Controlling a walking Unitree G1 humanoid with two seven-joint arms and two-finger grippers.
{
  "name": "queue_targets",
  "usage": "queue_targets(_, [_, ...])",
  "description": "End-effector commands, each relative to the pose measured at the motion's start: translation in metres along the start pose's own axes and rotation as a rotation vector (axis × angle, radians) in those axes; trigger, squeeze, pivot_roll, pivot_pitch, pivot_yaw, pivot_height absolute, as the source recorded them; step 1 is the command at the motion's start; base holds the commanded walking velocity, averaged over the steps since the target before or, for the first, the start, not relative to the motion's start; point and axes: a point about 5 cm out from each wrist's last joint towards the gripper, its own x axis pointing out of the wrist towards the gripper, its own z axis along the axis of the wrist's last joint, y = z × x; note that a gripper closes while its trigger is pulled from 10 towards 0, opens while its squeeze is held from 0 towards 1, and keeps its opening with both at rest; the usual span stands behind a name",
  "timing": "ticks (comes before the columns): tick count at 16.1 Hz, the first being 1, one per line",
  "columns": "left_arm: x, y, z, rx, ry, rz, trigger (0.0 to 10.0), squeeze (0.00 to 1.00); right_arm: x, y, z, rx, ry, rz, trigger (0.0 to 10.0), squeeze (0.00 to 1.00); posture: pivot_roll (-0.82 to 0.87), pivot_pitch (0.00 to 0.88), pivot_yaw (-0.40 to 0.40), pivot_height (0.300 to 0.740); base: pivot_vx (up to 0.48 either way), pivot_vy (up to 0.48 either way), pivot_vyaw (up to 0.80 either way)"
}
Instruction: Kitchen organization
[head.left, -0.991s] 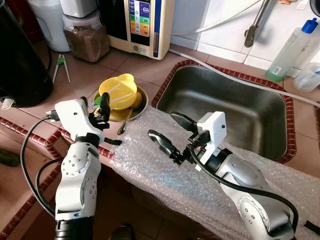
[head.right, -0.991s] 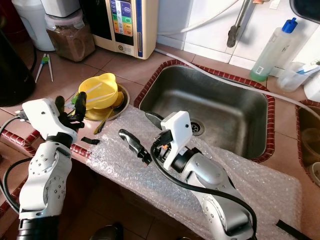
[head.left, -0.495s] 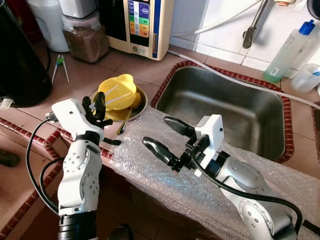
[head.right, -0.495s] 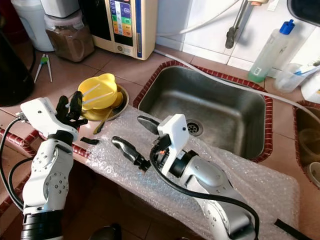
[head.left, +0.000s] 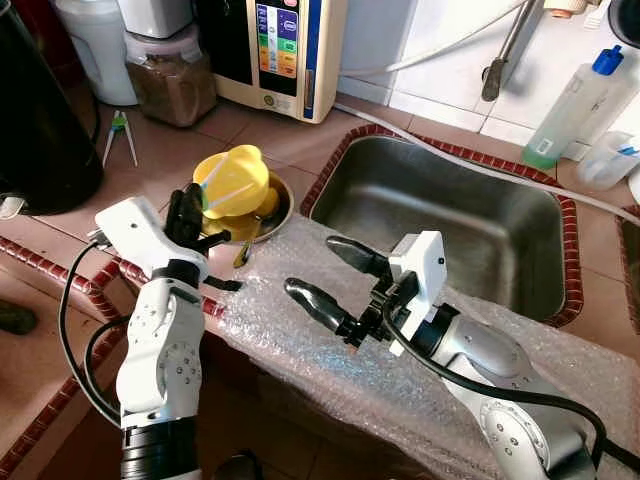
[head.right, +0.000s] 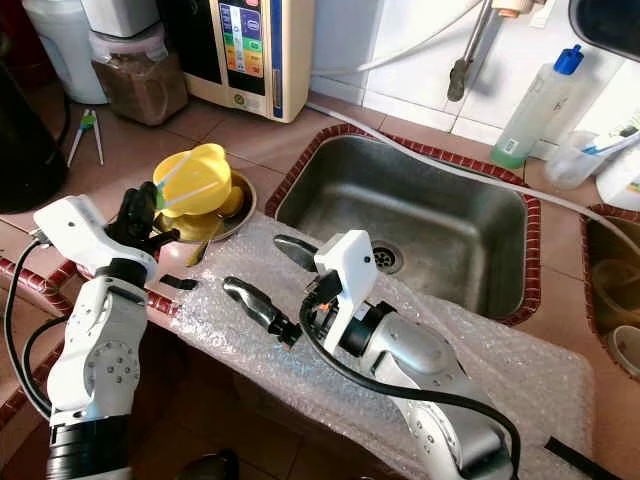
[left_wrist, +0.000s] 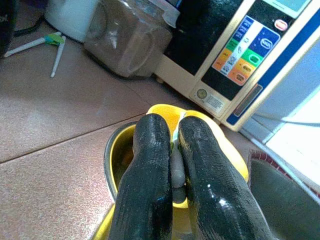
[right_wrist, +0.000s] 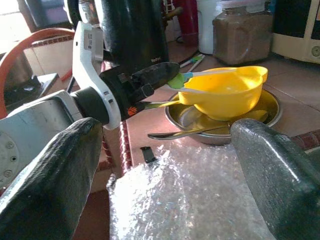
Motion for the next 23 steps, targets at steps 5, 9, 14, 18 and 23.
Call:
queue_targets(5, [0.001,0.001,0.003,-0.006,-0.001,0.007,0.0,0.0,-0.001,0.007,0.003,0.025,-0.005,0.067,10.0,0.0,0.04,0.126,-0.055,0.74,0.0,0.0,0.0])
queue_targets(9, [-0.003,-0.017,0.014,0.153,-0.041,-0.137,0.0,0.0,-0.001,0.002,0.006,0.032,-0.015,0.042,10.0,0.0,0.03,0.126,-0.057,0.74,0.0,0.0,0.0])
queue_targets(14, [-0.022,-0.022,0.013,0.232,-0.019,-0.269,0.0,0.0,-0.003,-0.005,0.007,0.026,-0.01,0.016,10.0,0.0,0.03,0.129,-0.07,0.74,0.0,0.0,0.0])
queue_targets(18, [-0.023,-0.055,0.025,0.139,-0.059,-0.434,0.0,0.0,-0.002,-0.027,0.008,0.055,-0.042,-0.136,10.0,0.0,0.03,0.127,-0.079,0.74,0.0,0.0,0.0])
queue_targets(23, [-0.019,-0.065,0.035,0.003,-0.085,-0.437,0.0,0.0,-0.003,-0.04,0.008,0.133,-0.067,-0.237,10.0,0.0,0.03,0.13,-0.082,0.74,0.0,0.0,0.0])
